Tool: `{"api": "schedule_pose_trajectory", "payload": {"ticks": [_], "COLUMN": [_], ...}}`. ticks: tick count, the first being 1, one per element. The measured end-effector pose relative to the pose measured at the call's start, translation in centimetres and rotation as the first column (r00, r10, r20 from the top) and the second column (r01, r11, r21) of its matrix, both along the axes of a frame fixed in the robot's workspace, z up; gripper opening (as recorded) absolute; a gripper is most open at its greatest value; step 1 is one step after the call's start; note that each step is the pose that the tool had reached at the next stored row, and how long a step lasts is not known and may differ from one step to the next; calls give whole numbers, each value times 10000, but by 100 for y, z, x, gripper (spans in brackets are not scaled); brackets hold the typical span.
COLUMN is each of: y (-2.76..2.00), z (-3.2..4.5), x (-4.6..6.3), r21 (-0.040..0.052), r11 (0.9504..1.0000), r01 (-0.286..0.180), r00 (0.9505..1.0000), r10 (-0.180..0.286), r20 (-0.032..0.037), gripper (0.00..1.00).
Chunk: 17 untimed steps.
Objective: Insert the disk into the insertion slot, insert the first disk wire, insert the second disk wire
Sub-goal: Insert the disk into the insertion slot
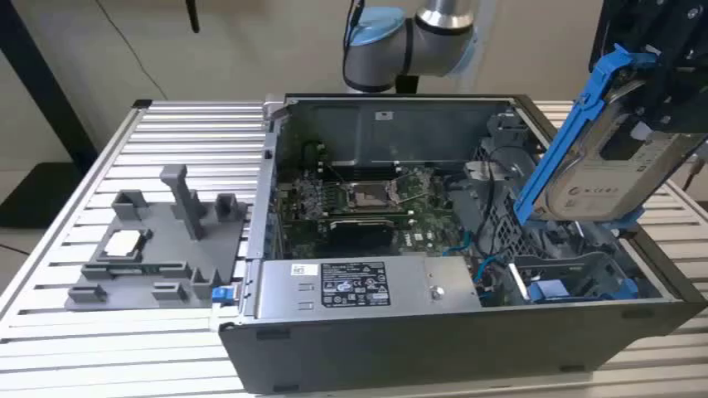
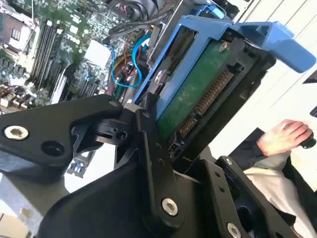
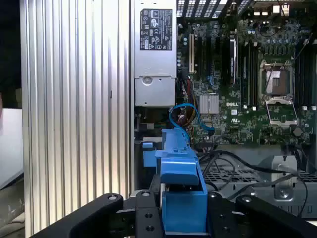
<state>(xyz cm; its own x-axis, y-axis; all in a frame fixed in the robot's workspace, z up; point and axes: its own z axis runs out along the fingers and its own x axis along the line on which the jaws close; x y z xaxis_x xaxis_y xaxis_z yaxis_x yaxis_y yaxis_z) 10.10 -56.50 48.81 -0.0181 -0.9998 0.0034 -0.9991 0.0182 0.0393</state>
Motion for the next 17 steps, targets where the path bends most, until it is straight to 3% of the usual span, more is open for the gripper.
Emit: {"api": "schedule_pose_trajectory", "payload": {"ticks": [12,17], "y": [12,12], "z": [-13,-62], "x": [0,20], "r21": [32,29], "r11": [10000,10000], "r01": [0,0], "r00": [10000,10000], "r10": [0,0], "r20": [0,0], "gripper": [33,33]}}
